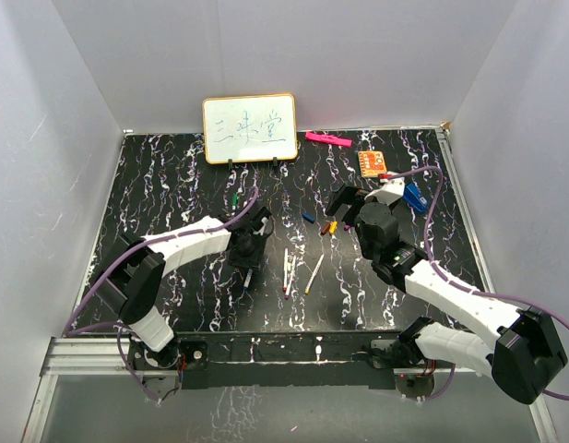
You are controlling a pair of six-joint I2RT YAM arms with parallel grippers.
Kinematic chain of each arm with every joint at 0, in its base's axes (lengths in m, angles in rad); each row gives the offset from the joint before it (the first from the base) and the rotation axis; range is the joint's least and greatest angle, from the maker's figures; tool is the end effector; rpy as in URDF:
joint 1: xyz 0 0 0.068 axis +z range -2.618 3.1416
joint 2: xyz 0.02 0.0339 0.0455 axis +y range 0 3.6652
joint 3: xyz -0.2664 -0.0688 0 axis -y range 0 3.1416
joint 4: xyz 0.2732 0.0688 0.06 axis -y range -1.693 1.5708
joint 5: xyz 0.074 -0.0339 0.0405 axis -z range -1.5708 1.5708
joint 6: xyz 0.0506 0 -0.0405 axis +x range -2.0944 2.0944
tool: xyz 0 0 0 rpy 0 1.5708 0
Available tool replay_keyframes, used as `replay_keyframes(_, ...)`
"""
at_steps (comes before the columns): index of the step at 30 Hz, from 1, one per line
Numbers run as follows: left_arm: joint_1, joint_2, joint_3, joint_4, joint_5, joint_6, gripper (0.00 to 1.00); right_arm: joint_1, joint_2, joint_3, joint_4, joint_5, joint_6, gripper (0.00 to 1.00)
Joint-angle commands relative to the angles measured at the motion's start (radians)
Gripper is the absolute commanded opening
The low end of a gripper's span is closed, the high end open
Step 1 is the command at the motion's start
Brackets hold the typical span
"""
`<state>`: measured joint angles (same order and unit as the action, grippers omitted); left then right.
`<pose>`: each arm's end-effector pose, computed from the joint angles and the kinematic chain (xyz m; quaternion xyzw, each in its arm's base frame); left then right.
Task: Insert the pens into the pen caps
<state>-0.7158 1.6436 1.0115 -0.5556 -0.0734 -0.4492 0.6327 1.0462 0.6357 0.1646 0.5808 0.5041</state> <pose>0.2603 -0.2215 0.1507 0.1235 0.9733 -0.0746 0.1787 0.2372 0.1395 0.2618 0.1272 0.7652 0.1269 0.6182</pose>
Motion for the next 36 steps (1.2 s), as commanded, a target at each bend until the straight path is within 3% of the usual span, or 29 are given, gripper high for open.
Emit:
replay_keyframes(1,-0.004,0.023,-0.012,0.012,-0.018,-0.007,0.39,-0.005,-0.01,-0.015,0.06,-0.001,0.012,0.98)
replay_keyframes(16,-0.004,0.122,-0.028,0.043,-0.081,-0.005,0.37,-0.007,0.018,-0.012,0.065,-0.009,0.013,0.98)
replay_keyframes(20,-0.004,0.145,-0.043,0.061,-0.098,-0.009,0.31,-0.01,0.02,-0.012,0.067,-0.007,0.013,0.98)
replay_keyframes(24,-0.003,0.187,-0.045,0.088,-0.107,-0.007,0.14,-0.011,0.03,-0.009,0.069,-0.012,0.009,0.98)
replay_keyframes(26,-0.004,0.219,-0.042,0.101,-0.11,0.0,0.01,-0.012,0.035,-0.005,0.067,-0.017,0.003,0.98)
replay_keyframes(36,-0.003,0.246,-0.044,0.131,-0.086,0.028,0.0,-0.029,0.08,0.053,0.033,-0.041,-0.043,0.97)
